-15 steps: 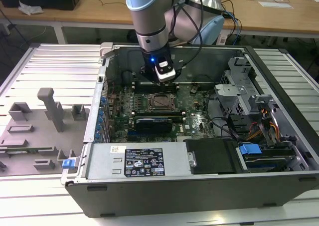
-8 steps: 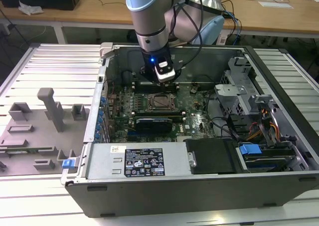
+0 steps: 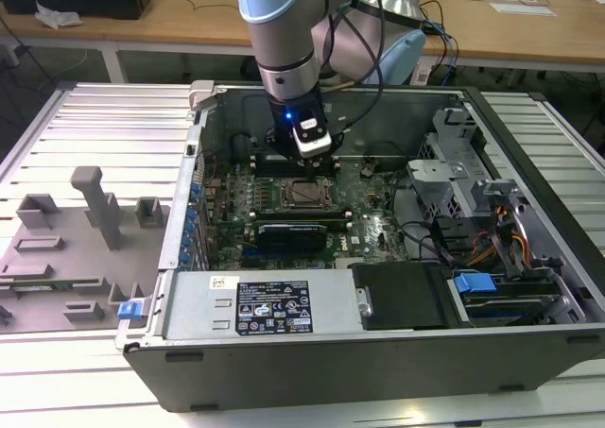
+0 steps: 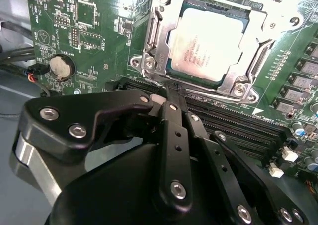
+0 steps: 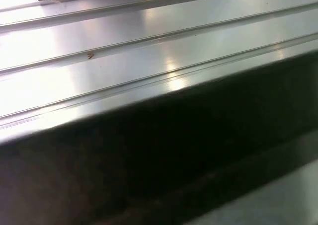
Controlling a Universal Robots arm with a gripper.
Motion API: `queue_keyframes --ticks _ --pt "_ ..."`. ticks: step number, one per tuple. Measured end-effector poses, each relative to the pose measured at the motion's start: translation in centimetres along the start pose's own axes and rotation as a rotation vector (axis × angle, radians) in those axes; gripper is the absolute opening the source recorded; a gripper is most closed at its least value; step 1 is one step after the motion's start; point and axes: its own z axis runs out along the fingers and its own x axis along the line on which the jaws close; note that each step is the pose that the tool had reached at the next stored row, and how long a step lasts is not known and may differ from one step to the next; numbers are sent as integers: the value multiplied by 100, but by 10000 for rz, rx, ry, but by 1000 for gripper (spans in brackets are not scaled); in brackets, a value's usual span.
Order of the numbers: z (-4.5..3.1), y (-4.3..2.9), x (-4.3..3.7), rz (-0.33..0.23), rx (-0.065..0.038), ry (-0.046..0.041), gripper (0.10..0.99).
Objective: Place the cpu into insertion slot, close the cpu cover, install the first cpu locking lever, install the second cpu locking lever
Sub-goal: 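Install the first cpu locking lever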
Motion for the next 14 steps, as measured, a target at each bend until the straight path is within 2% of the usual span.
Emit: queue_keyframes --ticks 6,10,14 --pt "18 -1 -1 23 9 -3 106" --pt "19 0 -2 47 -104 31 106" --pt "5 2 -5 48 -111 30 106"
